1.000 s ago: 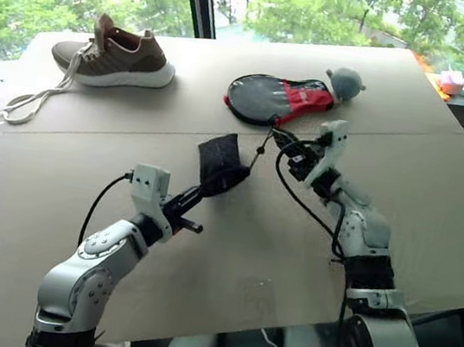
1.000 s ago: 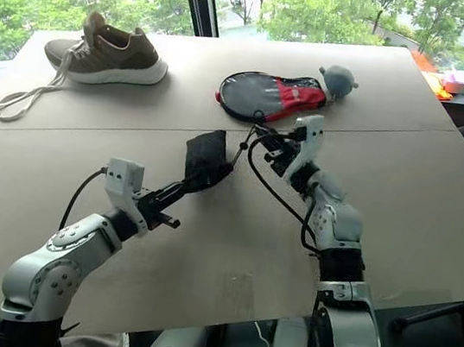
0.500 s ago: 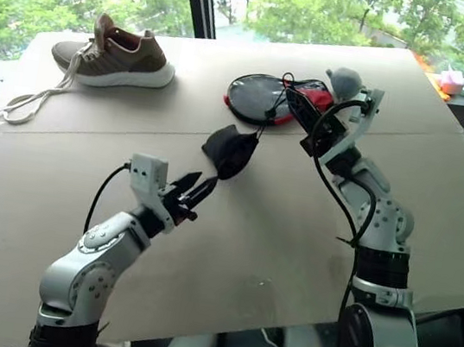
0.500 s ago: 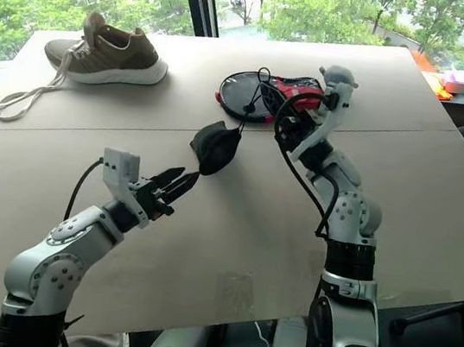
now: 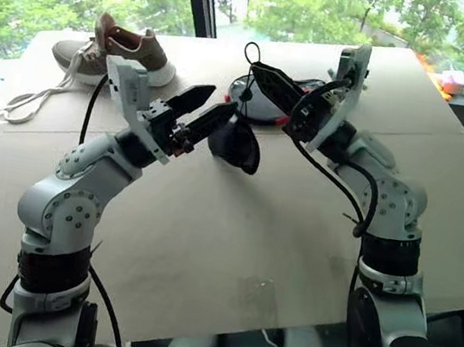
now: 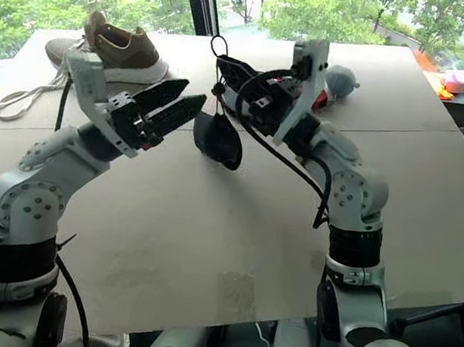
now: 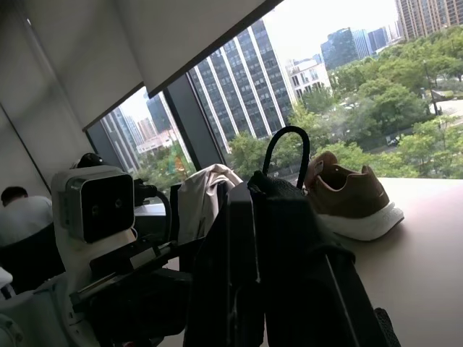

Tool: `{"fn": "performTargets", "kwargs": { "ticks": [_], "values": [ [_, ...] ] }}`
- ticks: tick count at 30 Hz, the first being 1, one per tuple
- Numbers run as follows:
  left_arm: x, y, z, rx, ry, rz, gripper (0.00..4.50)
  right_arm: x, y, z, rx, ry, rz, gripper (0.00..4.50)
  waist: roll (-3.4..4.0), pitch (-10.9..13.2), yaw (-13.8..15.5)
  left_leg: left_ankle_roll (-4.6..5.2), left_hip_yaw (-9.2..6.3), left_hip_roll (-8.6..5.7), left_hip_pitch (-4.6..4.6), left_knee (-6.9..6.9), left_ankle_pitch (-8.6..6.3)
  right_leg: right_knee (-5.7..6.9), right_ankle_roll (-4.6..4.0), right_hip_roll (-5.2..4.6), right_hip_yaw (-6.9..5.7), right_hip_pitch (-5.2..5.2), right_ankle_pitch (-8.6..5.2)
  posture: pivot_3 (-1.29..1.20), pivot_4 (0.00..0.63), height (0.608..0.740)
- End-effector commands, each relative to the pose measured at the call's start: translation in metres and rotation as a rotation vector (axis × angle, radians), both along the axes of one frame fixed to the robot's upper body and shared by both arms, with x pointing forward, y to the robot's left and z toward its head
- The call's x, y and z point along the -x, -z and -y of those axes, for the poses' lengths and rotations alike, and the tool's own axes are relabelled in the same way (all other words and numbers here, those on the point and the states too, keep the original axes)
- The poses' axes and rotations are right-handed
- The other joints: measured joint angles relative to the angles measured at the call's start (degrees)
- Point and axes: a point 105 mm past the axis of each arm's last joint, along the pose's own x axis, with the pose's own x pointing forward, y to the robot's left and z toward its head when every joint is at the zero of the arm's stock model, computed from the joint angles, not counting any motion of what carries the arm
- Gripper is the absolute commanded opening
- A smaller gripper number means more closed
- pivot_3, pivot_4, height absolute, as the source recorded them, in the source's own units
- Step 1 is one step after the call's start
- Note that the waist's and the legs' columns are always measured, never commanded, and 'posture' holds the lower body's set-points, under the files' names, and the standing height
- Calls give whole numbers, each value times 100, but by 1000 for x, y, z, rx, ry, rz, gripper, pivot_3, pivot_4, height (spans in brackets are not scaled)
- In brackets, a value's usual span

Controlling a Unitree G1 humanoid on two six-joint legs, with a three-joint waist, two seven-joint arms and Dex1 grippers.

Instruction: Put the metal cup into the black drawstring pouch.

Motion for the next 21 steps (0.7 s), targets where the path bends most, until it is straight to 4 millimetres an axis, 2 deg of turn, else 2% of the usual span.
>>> {"fn": "performTargets", "kwargs": {
  "ticks": [1, 5, 13, 14, 15, 17, 18, 21],
  "values": [
    [-4, -17, 4, 12, 11, 82, 3284, 17, -18, -9, 1, -61, 76, 0, 0, 0, -26, 0, 1, 2, 0, -1, 0, 0, 0, 1, 0, -2, 0, 0, 150, 740],
    [-10, -18, 6, -3, 30, 93, 3284, 16, -21, -13, 9, -60, 78, 0, 0, 0, -34, 0, 2, 4, 2, -5, 0, 1, -1, 2, 1, -3, 0, 0, 150, 740],
    [-10, -12, 10, 17, 57, 71, 3284, 15, -25, -14, 0, -48, 84, 0, 0, 0, -19, 0, 0, 3, -1, -2, 0, 2, 0, 0, 0, -2, 0, 0, 150, 740],
    [-11, -11, 10, 25, 51, 60, 2791, 16, -26, -14, -2, -48, 83, 0, 0, 0, -19, 0, 1, 3, -1, -2, 0, 2, 0, 0, 1, -3, 0, 0, 150, 740],
    [-11, -9, 10, 31, 48, 54, 2606, 16, -26, -14, -2, -48, 84, 0, 0, 0, -19, 0, 1, 3, 0, -2, 0, 2, 0, 0, 1, -2, 0, 0, 150, 740],
    [-10, -7, 11, 43, 49, 46, 1923, 16, -26, -14, -1, -47, 84, 0, 0, 0, -19, 0, 0, 3, 0, -2, 0, 4, 0, 0, 1, -3, 0, 0, 150, 740],
    [-9, -4, 12, 43, 52, 40, 1299, 15, -26, -14, -2, -44, 82, 0, 0, 0, -19, 0, 0, 3, 0, -2, 0, 4, 0, 0, 1, -3, 0, 0, 150, 740],
    [-7, 2, 13, 36, 53, 21, 153, 14, -25, -13, 0, -38, 76, 0, 0, 0, -22, 0, 1, 4, 0, -1, 0, 5, 0, 0, 2, -3, 0, 0, 150, 740]
  ]
}}
